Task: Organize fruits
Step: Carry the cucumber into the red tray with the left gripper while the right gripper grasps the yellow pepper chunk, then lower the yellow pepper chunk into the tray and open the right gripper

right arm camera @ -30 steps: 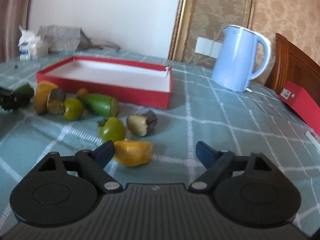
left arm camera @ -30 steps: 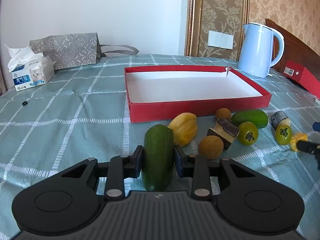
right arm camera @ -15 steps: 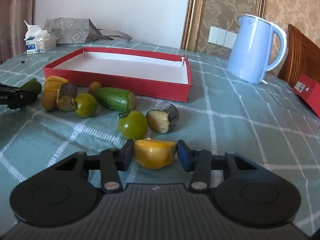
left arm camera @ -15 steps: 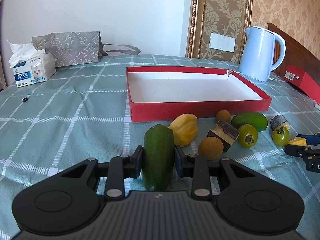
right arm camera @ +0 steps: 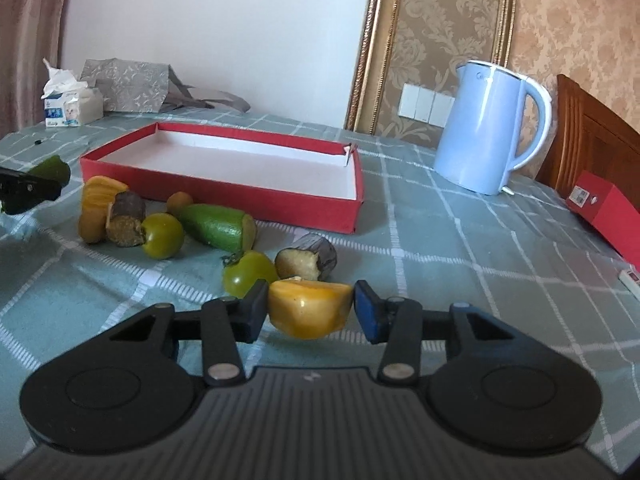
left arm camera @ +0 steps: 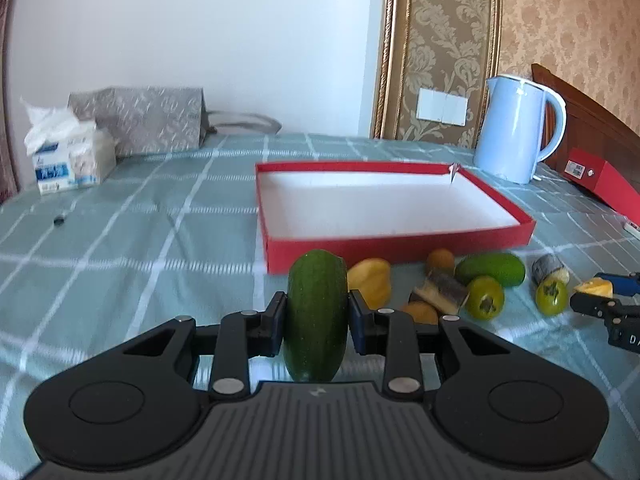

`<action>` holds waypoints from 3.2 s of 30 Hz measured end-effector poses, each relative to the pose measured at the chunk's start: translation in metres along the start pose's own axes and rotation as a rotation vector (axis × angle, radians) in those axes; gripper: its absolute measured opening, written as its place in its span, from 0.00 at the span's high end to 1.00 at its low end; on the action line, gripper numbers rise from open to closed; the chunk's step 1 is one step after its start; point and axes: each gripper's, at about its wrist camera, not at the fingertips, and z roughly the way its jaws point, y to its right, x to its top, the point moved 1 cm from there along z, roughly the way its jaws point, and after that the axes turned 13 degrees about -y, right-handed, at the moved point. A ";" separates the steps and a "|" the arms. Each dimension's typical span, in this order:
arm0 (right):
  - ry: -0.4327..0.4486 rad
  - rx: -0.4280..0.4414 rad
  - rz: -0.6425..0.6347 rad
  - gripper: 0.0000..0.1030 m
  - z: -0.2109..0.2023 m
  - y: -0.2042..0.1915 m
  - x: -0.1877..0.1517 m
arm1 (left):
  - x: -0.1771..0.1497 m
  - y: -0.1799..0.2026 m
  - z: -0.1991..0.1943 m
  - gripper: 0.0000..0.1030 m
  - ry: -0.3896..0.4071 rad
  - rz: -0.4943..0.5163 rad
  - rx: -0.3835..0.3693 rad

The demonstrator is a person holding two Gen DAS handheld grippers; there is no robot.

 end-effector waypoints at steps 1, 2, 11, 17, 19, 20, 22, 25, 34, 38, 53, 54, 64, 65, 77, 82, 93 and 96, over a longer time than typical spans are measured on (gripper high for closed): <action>0.002 0.007 0.012 0.58 0.001 0.002 0.000 | 0.005 0.001 0.000 0.70 0.006 0.005 -0.004; 0.005 0.009 0.027 0.58 0.002 0.004 0.001 | 0.011 0.003 0.001 0.70 0.011 0.010 -0.009; 0.028 0.008 0.104 0.58 0.010 0.015 0.007 | 0.076 0.025 0.042 0.70 0.025 0.036 -0.034; 0.014 0.021 0.140 0.58 0.016 0.023 0.009 | 0.101 0.030 0.094 0.70 -0.076 0.034 -0.016; 0.007 0.028 0.147 0.58 0.018 0.026 0.009 | 0.107 0.026 0.112 0.70 -0.124 0.012 -0.023; 0.009 0.031 0.150 0.58 0.018 0.026 0.009 | 0.108 0.024 0.118 0.70 -0.140 0.000 -0.022; 0.005 0.036 0.150 0.58 0.020 0.026 0.010 | 0.107 0.022 0.129 0.70 -0.170 -0.003 -0.002; 0.003 0.041 0.148 0.58 0.021 0.025 0.011 | 0.104 0.018 0.129 0.69 -0.148 -0.006 0.020; -0.004 0.042 0.158 0.58 0.022 0.026 0.011 | 0.092 0.013 0.081 0.21 0.095 -0.029 0.177; 0.003 0.039 0.153 0.58 0.022 0.025 0.011 | 0.070 0.012 0.053 0.20 0.162 -0.071 0.143; 0.079 0.021 0.112 0.58 0.006 0.022 0.034 | 0.005 0.041 0.010 0.19 0.117 0.090 -0.170; 0.085 0.024 0.105 0.58 0.006 0.021 0.039 | 0.002 0.049 0.011 0.19 0.107 0.126 -0.178; 0.047 0.081 -0.002 0.58 0.055 -0.007 0.110 | -0.019 0.055 0.016 0.19 -0.012 0.132 -0.221; 0.029 0.091 0.005 0.58 0.067 -0.007 0.117 | -0.019 0.050 0.017 0.19 -0.017 0.107 -0.224; -0.157 0.131 0.012 0.57 0.151 -0.016 0.156 | -0.017 0.031 0.029 0.16 -0.093 0.007 -0.213; -0.204 0.127 -0.011 0.52 0.159 -0.019 0.158 | -0.015 0.036 0.030 0.12 -0.102 0.031 -0.207; -0.077 0.060 0.011 0.02 0.140 -0.012 0.158 | -0.015 0.041 0.031 0.05 -0.112 0.060 -0.208; 0.034 0.057 0.100 0.00 0.116 0.008 0.155 | -0.015 0.041 0.031 0.05 -0.112 0.061 -0.207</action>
